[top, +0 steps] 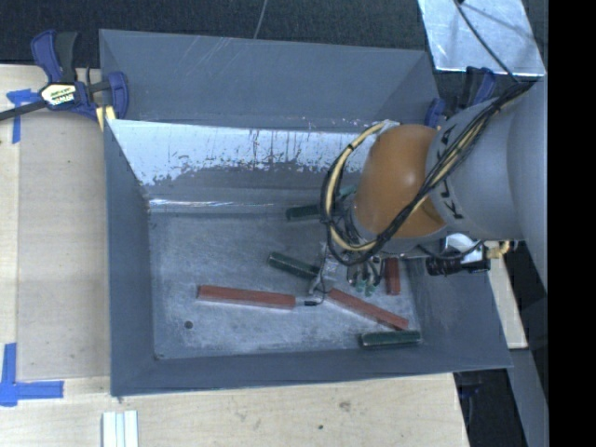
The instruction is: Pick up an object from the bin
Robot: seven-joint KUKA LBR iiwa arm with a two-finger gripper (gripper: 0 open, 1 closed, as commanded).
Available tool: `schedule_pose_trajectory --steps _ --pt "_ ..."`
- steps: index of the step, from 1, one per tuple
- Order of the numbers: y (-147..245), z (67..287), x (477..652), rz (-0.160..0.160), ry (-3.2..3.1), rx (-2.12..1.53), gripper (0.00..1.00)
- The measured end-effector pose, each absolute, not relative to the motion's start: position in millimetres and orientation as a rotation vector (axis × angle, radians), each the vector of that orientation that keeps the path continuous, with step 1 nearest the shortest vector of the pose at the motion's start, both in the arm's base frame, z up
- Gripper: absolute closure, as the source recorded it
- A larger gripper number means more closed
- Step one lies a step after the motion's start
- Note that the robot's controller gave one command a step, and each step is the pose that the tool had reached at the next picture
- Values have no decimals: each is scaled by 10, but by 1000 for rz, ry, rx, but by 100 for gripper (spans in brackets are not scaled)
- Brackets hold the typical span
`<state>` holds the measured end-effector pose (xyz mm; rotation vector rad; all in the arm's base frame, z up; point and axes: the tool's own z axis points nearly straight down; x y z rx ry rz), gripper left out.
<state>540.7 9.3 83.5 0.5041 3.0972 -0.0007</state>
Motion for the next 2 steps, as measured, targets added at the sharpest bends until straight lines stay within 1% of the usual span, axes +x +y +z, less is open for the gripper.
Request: schedule_pose_trajectory --steps 1,2 --pt "532 2289 5601 1 3098 498 100" --pt "531 2286 5600 0 3099 498 100"
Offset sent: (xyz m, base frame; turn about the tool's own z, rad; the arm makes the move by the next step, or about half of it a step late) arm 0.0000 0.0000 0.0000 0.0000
